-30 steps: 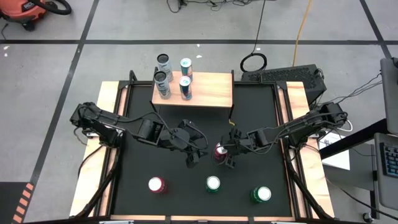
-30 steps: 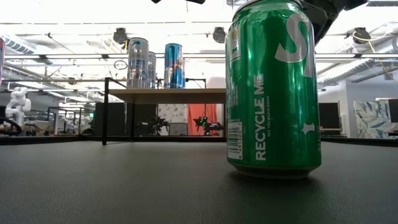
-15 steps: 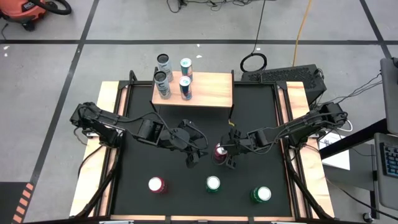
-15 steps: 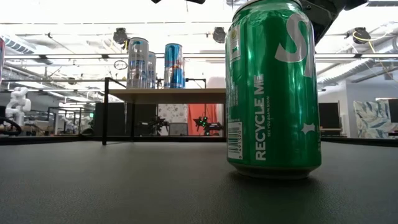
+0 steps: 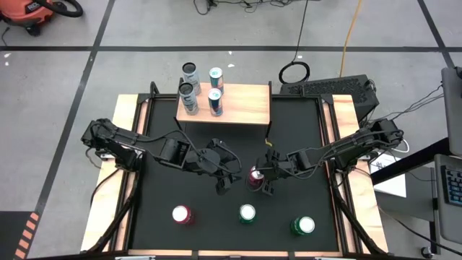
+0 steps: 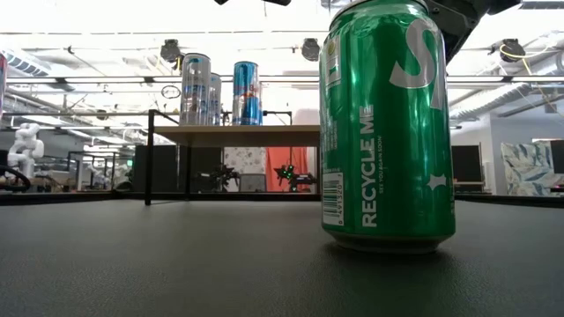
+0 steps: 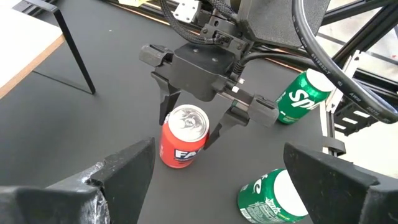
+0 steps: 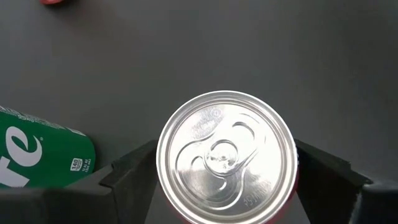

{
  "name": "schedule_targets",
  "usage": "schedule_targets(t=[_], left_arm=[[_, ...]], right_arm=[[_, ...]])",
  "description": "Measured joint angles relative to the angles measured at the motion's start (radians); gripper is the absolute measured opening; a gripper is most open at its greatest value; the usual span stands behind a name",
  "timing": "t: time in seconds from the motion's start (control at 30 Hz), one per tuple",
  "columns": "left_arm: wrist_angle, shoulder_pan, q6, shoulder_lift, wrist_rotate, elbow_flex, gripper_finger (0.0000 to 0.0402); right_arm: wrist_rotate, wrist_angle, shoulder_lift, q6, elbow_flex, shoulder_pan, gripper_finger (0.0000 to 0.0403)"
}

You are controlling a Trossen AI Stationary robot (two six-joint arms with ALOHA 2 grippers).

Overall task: Place canned beverage on shelf
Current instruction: Put the right orange soda can on the shelf

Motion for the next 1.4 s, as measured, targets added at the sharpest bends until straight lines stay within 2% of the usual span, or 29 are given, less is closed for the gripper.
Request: schedule_targets(t=[1.4], left_arm=[[-0.026,0.000,0.000,0.000,-0.027,0.000,0.0358]], right_arm=[[0.002,-0.002,-0.194,0.007,0.000,-0.023,0.0306]])
